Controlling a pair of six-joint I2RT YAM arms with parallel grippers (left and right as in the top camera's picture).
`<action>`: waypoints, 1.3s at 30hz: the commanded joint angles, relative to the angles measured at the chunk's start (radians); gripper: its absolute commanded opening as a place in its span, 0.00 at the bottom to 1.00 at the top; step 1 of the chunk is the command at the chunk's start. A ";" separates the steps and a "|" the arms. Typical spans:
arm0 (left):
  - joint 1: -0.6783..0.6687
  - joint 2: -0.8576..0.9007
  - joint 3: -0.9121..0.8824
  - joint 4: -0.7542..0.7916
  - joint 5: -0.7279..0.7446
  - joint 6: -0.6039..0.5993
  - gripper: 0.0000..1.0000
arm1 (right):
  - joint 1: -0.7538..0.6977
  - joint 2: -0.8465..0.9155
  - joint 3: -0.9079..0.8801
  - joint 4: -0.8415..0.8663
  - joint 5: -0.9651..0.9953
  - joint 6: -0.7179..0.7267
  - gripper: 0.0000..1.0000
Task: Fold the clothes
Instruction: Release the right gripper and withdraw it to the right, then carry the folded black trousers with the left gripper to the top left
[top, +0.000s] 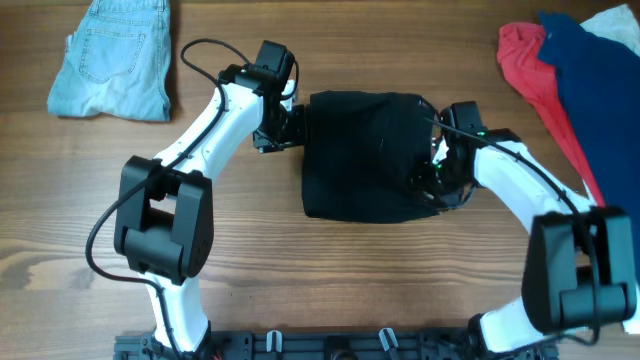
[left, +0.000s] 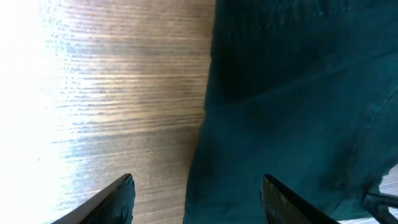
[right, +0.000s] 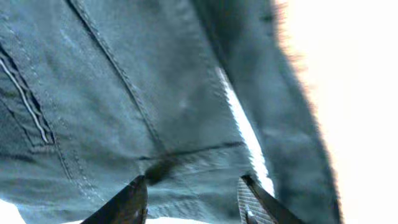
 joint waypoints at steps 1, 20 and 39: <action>0.001 0.013 -0.004 0.024 0.106 0.091 0.78 | 0.000 -0.172 0.097 -0.064 0.119 -0.032 0.85; 0.027 0.198 -0.006 0.079 0.370 0.191 0.83 | 0.000 -0.446 0.134 -0.097 0.126 -0.110 0.99; 0.025 0.266 -0.005 0.487 -0.055 0.342 0.04 | 0.000 -0.446 0.134 -0.136 0.126 -0.111 1.00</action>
